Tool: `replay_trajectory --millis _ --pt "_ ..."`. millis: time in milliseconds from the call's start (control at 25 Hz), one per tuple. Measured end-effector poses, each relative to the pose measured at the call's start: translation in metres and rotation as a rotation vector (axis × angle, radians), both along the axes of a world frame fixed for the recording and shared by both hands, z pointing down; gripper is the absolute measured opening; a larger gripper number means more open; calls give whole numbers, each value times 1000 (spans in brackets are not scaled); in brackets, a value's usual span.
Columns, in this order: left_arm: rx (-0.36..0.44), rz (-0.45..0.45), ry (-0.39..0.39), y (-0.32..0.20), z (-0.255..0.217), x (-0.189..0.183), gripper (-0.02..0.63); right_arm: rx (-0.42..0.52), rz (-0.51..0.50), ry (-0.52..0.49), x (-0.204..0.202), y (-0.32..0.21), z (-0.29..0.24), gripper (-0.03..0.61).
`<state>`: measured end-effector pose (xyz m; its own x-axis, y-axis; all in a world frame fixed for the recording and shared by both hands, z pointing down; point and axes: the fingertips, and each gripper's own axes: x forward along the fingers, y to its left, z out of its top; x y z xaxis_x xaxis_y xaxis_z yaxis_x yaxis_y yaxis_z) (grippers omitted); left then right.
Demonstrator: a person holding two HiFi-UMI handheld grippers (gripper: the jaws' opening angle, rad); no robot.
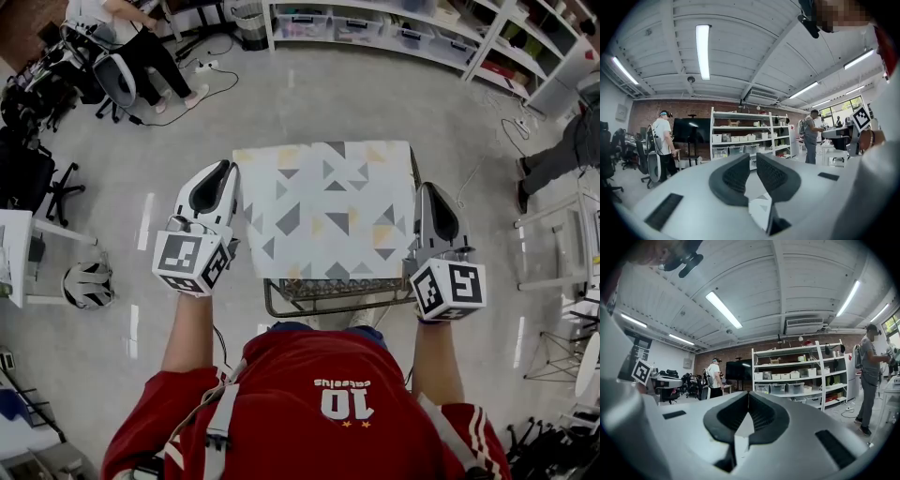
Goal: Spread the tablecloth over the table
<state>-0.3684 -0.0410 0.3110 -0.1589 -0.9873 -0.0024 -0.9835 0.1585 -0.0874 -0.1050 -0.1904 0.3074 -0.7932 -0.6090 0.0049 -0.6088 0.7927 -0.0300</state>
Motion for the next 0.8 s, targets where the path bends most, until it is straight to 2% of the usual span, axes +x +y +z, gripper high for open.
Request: replay_trajectory --millis 240,400,800 --pt "14 -1 -29 -4 -17 16 49 9 -22 -14 -4 11 -7 17" --pt "11 8 -46 -5 -17 27 8 4 -21 -7 -1 14 -4 17" --pt "-13 83 -19 -17 1 56 8 5 -23 39 7 14 13 18"
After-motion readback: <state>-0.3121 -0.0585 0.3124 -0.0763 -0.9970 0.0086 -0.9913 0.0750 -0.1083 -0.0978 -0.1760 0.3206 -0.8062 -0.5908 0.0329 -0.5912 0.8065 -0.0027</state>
